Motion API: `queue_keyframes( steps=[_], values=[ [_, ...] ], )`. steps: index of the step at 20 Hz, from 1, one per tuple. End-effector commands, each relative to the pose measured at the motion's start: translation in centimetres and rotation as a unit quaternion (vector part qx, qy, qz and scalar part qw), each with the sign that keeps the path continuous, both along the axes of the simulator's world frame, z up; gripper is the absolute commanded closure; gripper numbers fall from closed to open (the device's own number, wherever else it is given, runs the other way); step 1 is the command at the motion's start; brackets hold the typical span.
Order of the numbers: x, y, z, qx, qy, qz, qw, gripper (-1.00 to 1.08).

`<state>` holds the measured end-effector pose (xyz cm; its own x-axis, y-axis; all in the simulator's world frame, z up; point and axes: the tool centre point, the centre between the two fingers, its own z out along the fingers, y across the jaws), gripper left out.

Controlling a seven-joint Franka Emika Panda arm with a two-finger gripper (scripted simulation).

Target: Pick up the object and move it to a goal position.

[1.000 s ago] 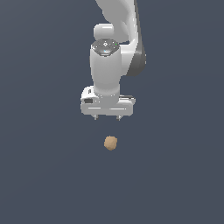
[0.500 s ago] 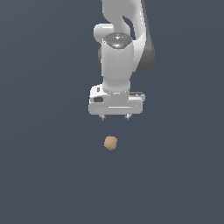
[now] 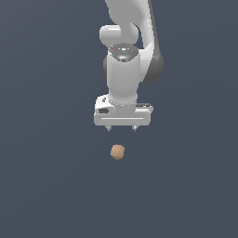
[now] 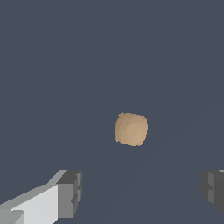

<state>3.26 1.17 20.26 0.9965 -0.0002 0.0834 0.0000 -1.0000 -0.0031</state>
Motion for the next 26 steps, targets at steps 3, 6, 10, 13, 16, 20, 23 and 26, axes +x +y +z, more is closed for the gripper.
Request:
queue_keyframes(
  steps=[3,6,10,13,16,20,23,26],
  values=[
    [0.7,-0.3,-2.3,0.002,0.009,-0.022,0.9997,-0.92],
    [1.3,-0.6,-4.4,0.003,0.017,-0.043,0.9989,-0.92],
    [2.0,-1.1,-7.4,0.004,0.028,-0.07,0.9972,-0.92],
    [2.3,-1.3,-9.1,0.004,0.034,-0.085,0.9958,-0.92],
    [2.5,-1.5,-10.3,0.003,0.038,-0.096,0.9947,-0.92],
    [2.6,-1.6,-11.2,0.003,0.041,-0.103,0.9938,-0.92],
    [2.5,-1.6,-11.2,0.003,0.042,-0.103,0.9938,-0.92],
    [2.5,-1.6,-11.5,0.003,0.042,-0.103,0.9938,-0.92]
  ],
)
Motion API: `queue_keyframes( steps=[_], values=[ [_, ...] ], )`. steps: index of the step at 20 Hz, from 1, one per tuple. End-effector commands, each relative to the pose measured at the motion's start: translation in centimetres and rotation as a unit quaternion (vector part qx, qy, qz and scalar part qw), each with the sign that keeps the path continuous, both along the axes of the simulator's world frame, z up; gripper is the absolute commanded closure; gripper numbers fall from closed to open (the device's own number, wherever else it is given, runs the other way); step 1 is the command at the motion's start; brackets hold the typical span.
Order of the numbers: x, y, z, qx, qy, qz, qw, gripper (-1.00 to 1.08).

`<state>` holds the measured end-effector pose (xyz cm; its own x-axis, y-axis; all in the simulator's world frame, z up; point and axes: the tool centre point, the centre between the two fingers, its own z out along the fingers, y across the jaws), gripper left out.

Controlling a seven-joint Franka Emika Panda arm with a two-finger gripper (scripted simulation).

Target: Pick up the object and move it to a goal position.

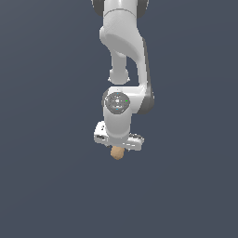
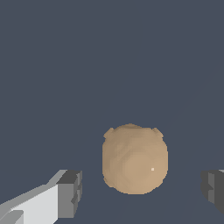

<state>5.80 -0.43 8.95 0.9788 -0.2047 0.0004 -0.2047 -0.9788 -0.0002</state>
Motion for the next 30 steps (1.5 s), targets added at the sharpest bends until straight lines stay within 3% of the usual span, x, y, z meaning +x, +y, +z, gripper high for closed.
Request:
queue_keyframes(
  steps=[1,9,15,16,30],
  values=[
    [0.0,0.0,-0.5,0.0,0.0,0.0,1.0,-0.92],
    [-0.1,0.0,-4.3,0.0,0.0,-0.001,1.0,-0.92],
    [0.0,0.0,-5.0,0.0,0.0,-0.001,1.0,-0.92],
    [0.0,0.0,-5.0,0.0,0.0,-0.001,1.0,1.08],
    [-0.2,0.0,-4.8,0.0,0.0,-0.001,1.0,1.08]
  ],
)
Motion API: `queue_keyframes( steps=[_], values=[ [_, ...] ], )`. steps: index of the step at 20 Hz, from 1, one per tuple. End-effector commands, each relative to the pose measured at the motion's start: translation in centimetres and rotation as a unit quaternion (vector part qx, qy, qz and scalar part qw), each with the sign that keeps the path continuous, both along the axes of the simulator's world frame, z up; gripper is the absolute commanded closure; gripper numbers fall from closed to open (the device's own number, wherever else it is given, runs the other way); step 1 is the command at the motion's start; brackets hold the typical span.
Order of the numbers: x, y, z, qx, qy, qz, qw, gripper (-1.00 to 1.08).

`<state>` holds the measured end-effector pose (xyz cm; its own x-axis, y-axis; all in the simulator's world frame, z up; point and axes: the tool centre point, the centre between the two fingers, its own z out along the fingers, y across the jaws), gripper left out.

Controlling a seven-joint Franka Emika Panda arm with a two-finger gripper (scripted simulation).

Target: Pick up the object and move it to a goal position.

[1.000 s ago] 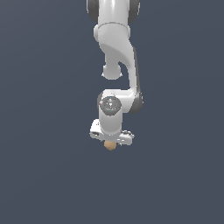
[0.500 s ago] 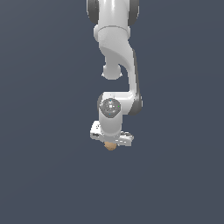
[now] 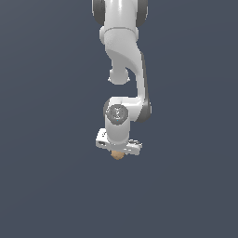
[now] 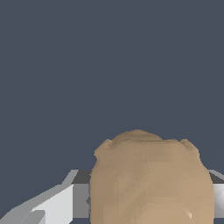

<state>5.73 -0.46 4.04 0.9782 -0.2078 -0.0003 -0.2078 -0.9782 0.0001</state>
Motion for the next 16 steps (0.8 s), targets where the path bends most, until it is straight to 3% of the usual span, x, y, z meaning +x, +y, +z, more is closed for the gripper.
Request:
queue_keyframes(
  steps=[1,9,16],
  values=[
    [-0.2,0.0,0.1,0.0,0.0,0.0,1.0,1.08],
    [-2.1,0.1,1.3,0.0,0.0,0.0,1.0,1.08],
    [-5.3,0.3,3.4,0.0,0.0,0.0,1.0,1.08]
  ],
)
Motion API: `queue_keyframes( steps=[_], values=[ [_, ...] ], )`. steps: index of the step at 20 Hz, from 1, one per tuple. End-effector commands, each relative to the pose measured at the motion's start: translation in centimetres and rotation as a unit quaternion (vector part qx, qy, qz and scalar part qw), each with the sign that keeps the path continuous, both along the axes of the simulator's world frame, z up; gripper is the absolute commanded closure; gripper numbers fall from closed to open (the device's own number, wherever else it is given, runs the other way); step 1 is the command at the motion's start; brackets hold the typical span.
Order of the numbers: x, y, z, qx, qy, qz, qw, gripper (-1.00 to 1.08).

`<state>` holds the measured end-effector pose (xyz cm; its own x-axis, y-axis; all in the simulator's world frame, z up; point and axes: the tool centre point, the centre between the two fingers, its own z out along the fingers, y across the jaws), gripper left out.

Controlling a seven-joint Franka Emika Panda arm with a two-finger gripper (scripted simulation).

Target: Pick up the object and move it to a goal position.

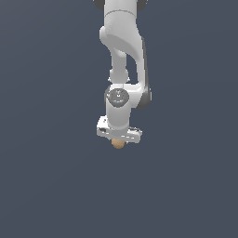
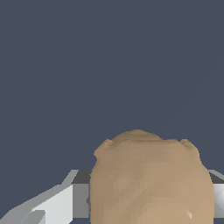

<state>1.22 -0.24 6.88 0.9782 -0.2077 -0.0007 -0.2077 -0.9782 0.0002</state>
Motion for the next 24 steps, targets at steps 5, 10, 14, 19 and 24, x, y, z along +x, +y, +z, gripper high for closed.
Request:
queue_keyframes(
  steps=[5,10,14,19,24],
  values=[
    [-3.8,0.2,2.5,0.0,0.0,0.0,1.0,1.08],
    [-7.1,0.4,4.6,0.0,0.0,0.0,1.0,1.08],
    [-9.8,0.5,6.4,0.0,0.0,0.0,1.0,1.08],
    [-12.5,0.6,8.2,0.0,0.0,0.0,1.0,1.08],
    [-14.4,0.7,9.6,0.0,0.0,0.0,1.0,1.08]
  ],
)
